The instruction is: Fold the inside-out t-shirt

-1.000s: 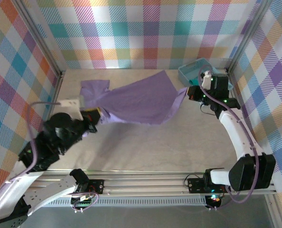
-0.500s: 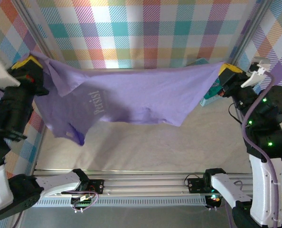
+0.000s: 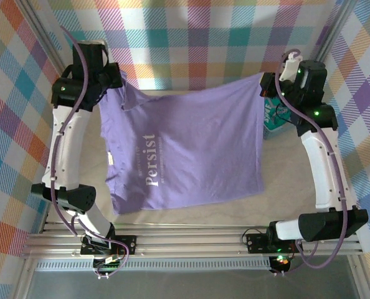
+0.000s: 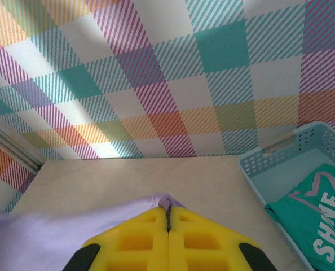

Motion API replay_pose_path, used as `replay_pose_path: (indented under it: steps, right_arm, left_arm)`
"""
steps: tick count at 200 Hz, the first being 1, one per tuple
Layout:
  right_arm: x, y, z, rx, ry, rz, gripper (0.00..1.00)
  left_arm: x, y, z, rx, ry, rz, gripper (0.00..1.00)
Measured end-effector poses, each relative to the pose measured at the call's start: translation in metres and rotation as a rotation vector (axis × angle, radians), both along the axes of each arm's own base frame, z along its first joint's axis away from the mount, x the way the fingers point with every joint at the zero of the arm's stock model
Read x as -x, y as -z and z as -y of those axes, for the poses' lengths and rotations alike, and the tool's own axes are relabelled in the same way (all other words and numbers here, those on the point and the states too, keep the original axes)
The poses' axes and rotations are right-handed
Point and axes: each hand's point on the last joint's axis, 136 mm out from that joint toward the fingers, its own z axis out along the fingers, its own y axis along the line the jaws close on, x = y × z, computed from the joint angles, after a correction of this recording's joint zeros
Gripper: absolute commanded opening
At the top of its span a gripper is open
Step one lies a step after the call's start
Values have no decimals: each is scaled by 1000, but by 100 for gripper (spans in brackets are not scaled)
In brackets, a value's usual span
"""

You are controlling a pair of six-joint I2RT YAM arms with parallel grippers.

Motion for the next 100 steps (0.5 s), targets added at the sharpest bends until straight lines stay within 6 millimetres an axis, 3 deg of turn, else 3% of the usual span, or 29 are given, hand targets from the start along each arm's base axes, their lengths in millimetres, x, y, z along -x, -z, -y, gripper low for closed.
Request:
replay_pose_path:
  steps: [15,36,66,87,100]
  right_arm:
    - [10,-21,0,0,-5,47,0]
    - [43,-59,3,-8,-6,145,0]
    - [120,-119,8,-25,-16,324,0]
    - [173,-150,11,-35,-29,435,0]
    - [205,-167,12,-41,-39,499,0]
  left_arm:
    - [18,-29,-1,24,17,71,0]
    - [71,-83,-6,70,46,225,0]
    - [187,-166,-24,138,84,527,0]
    - [261,-202,-36,177,107,702,0]
    - [293,-216,-40,199,126,781,0]
